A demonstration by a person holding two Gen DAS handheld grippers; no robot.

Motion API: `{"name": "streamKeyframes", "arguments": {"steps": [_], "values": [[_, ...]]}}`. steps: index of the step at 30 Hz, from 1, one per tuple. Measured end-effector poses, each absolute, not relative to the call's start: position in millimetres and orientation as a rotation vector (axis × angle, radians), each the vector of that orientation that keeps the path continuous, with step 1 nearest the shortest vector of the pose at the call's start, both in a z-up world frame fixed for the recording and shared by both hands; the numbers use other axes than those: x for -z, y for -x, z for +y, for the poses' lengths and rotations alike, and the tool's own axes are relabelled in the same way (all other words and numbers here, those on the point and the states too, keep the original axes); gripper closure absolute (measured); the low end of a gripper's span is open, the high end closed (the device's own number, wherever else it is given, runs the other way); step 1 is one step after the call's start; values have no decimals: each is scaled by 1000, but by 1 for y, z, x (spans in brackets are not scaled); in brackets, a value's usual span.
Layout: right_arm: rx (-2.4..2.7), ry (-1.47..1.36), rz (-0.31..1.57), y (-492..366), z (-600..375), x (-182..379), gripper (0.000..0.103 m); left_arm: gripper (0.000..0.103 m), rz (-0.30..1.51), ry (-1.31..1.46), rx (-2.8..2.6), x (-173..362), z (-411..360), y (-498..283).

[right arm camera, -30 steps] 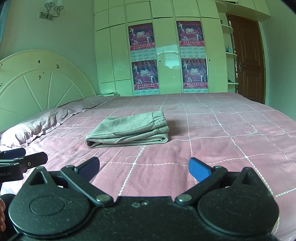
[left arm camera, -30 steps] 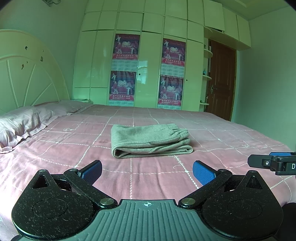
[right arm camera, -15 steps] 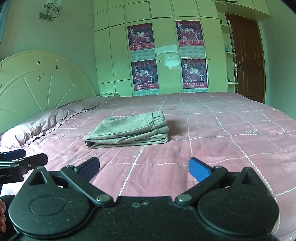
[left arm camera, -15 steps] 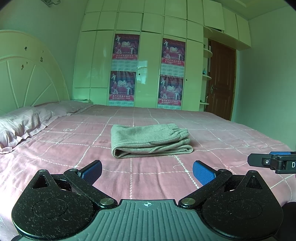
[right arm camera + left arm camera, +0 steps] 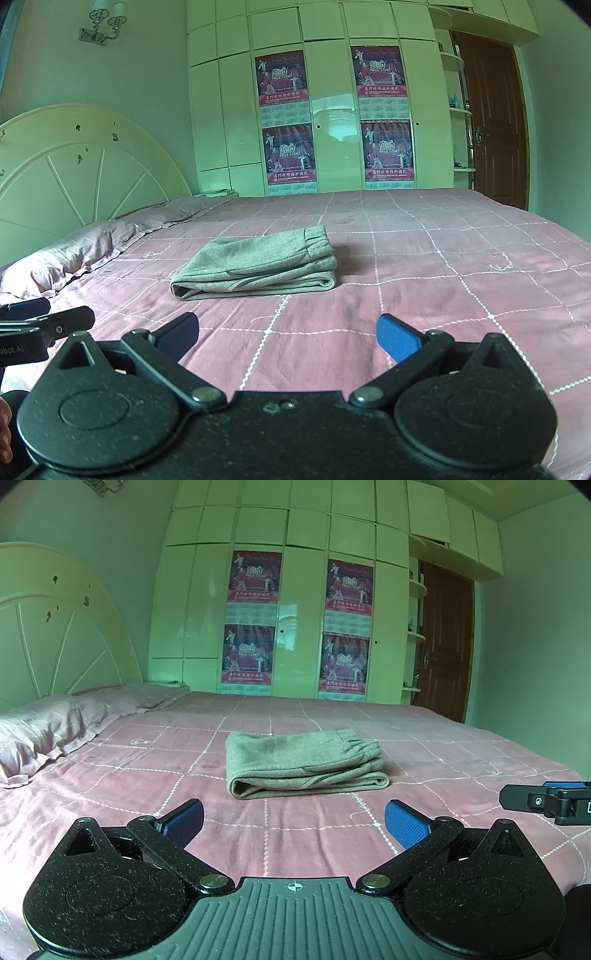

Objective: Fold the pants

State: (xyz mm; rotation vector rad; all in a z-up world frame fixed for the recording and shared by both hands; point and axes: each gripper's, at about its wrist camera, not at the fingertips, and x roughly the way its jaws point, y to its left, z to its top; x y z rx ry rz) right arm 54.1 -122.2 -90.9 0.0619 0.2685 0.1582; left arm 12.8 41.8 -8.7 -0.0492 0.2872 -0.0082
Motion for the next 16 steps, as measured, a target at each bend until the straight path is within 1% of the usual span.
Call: {"name": "streamKeyframes", "arguments": {"steps": [16], "values": [[-159,-56,263,-52,-118,89,6,0,251,20,-48,6,45,-9]]}}
